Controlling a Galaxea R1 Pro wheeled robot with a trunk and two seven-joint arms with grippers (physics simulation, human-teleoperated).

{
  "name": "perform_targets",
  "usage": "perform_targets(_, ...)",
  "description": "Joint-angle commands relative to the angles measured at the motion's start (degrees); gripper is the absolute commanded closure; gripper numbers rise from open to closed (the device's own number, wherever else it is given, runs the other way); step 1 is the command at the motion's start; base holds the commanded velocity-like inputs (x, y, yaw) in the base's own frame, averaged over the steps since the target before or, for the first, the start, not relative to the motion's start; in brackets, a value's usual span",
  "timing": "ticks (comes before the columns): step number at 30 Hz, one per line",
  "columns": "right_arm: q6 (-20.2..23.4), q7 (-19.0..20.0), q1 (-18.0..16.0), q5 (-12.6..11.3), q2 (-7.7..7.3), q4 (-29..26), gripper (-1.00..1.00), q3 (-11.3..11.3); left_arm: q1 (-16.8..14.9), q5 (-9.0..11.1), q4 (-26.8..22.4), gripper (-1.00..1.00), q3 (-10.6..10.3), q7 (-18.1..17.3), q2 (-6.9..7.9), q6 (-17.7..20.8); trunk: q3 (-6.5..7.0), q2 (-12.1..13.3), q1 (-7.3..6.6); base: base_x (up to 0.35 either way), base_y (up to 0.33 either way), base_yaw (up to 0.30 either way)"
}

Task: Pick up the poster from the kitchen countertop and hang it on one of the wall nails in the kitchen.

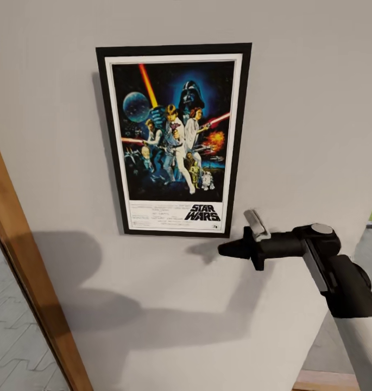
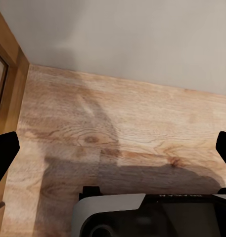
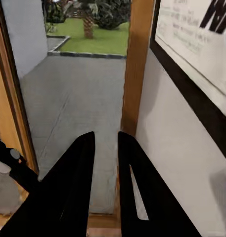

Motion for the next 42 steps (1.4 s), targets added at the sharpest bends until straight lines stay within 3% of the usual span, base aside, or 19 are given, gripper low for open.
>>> perform_targets(1, 7.7, -14.2, 0.0, -11.0, 0.19, 0.5, 1.00, 0.8, 0.0, 0.4, 0.0, -1.00, 0.2, -0.4, -0.02, 0.1, 0.00, -0.1, 0.00, 0.011, 0.000, 0.000)
perform_targets(5, 7.7, -14.2, 0.0, -11.0, 0.19, 0.5, 1.00, 0.8, 0.0, 0.4, 0.0, -1.00, 0.2, -0.4, -0.01, 0.1, 0.00, -0.1, 0.00, 0.006, 0.000, 0.000)
perform_targets(6, 7.7, -14.2, 0.0, -11.0, 0.19, 0.5, -1.00, 0.8, 0.0, 0.4, 0.0, -1.00, 0.2, -0.4, -0.03, 0.1, 0.00, -0.1, 0.00, 0.002, 0.000, 0.000)
perform_targets(25, 7.7, -14.3, 0.0, -11.0, 0.18, 0.5, -1.00, 0.8, 0.0, 0.4, 0.0, -1.00, 0.2, -0.4, -0.04, 0.1, 0.00, -0.1, 0.00, 0.000, 0.000, 0.000)
perform_targets(37, 7.6, -14.2, 0.0, -11.2, 0.17, 0.5, -1.00, 0.9, 0.0, 0.4, 0.0, -1.00, 0.2, -0.4, -0.02, 0.1, 0.00, -0.1, 0.00, -0.129, 0.000, 0.000)
perform_targets(42, 7.4, -14.1, 2.6, -11.2, 0.12, 0.5, -1.00, 0.3, 0.0, 0.4, 0.0, -1.00, 0.2, -0.4, -0.01, 0.1, 0.00, -0.1, 0.00, -0.031, 0.000, 0.000)
